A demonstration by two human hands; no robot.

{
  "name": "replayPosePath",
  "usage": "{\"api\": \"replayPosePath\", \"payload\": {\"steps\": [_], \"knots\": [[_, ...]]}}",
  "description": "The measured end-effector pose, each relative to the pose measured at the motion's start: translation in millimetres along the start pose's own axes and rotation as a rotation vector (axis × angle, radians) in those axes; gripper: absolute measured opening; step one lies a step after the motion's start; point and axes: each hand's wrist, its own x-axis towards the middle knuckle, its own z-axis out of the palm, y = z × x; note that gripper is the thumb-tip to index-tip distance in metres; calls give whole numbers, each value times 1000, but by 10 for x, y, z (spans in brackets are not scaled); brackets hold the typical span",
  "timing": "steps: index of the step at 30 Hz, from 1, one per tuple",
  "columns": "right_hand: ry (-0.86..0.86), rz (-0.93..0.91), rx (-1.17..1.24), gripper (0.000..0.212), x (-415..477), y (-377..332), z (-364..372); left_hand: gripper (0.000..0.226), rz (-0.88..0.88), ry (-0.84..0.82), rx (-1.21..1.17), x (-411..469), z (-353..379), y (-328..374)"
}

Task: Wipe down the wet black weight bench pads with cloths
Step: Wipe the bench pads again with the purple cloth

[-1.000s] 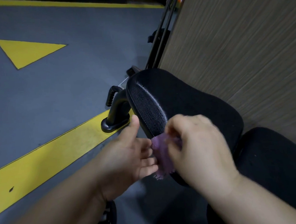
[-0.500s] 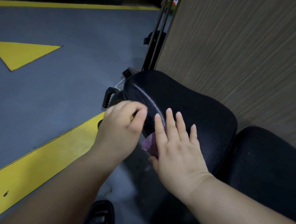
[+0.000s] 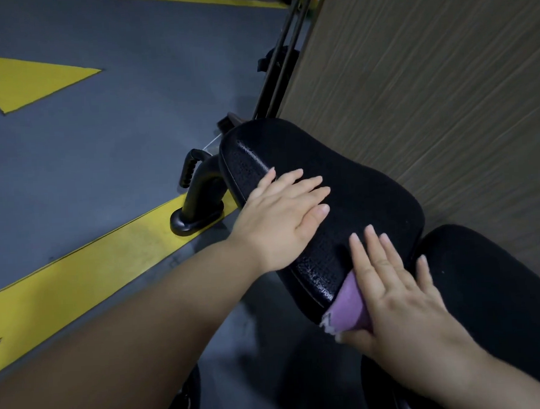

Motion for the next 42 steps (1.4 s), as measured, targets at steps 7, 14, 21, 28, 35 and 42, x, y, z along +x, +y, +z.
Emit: {"api": "replayPosePath", "payload": {"steps": [7,14,21,28,35,42], "knots": [[-261,-248,253,134,272,473,-215,73,-13,6,7,-6,-3,21],[-264,-265,299,137,546,811,-139,73,-21,21,-13,0,4,27],[-258,-156,349,140,758,1128,-109,70,-12,61,-37,-11,21,20],[-303,-50,349,148,941,1337,-109,65,-14,101,-55,-23,37,20],[-316,-29,333,148,760,1170,-64,65,-19,93,-25,-2,44,20],[-142,-300,291,136,478,739,19,61,-18,110,-15,11,57,10]]}}
